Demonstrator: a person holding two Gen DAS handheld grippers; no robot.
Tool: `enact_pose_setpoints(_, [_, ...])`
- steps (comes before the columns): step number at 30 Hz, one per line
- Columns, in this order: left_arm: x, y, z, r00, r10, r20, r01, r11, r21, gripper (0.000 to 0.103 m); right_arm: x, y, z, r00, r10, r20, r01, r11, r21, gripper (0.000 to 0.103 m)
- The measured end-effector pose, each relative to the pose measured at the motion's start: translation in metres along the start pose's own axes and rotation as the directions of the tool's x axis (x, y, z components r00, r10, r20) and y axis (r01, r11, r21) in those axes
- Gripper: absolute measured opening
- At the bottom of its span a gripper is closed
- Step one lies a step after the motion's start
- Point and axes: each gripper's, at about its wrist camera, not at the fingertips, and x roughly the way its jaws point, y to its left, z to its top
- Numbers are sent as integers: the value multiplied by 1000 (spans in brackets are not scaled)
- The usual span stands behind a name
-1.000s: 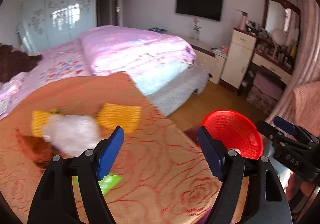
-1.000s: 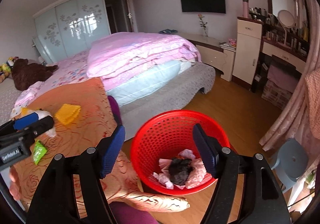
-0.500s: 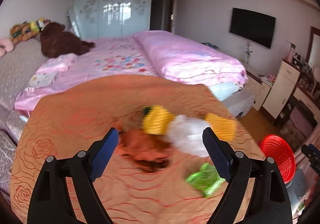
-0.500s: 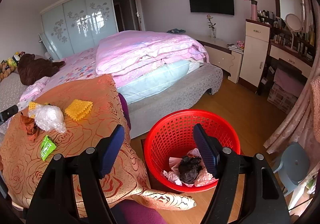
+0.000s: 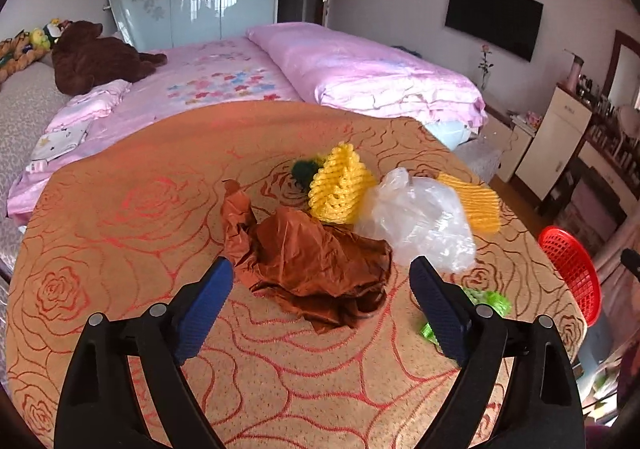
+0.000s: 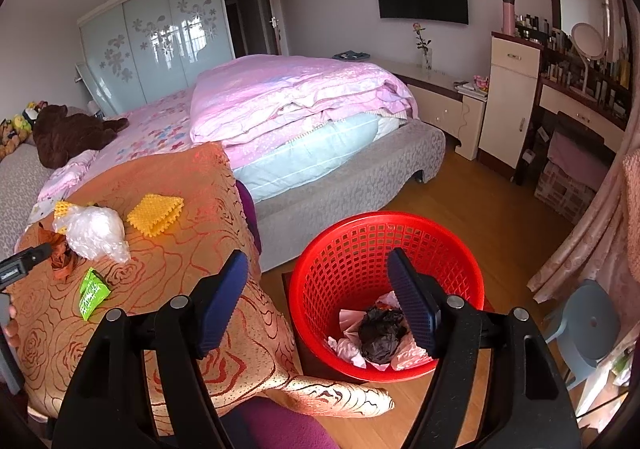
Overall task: Collect trash
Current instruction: 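Grasp the brown plastic bag with the left gripper and lift it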
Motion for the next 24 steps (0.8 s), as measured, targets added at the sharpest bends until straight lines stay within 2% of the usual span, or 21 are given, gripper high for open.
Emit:
enact_pose_setpoints(4, [16, 2, 2, 999, 26, -39, -26, 1000, 9, 86, 1, 0, -1, 1000, 0, -2, 0, 1000, 0, 71])
enact_pose_setpoints(9, [24, 13, 1, 999, 13, -49, -14, 999, -32, 85, 2, 1, -1, 1000, -2, -6, 2, 1000, 4, 71])
enact_pose_setpoints(10, [25, 15, 0, 999, 9, -48, -11, 999, -40, 83, 3, 0, -1, 1000, -1, -9, 1, 1000, 5, 71])
enact_pose_setpoints(11, [25, 18, -1, 999, -1, -51, -2, 999, -47, 76, 3, 1, -2, 1000, 0, -12, 0, 1000, 4, 71])
enact_pose_setpoints(12, [27, 20, -2, 998, -9, -58, 6, 998, -56, 65, 3, 0, -2, 1000, 0, -13, 0, 1000, 3, 71])
enact_pose_setpoints(17, [23, 26, -2, 999, -13, -35, 10, 996, -87, 47, 5, 3, -2, 1000, 7, -21, -7, 1000, -6, 71])
enact_pose_setpoints(24, [1, 24, -5, 1000, 8, 19, -7, 997, -78, 45, 7, 15, -2, 999, 31, -31, -32, 999, -35, 71])
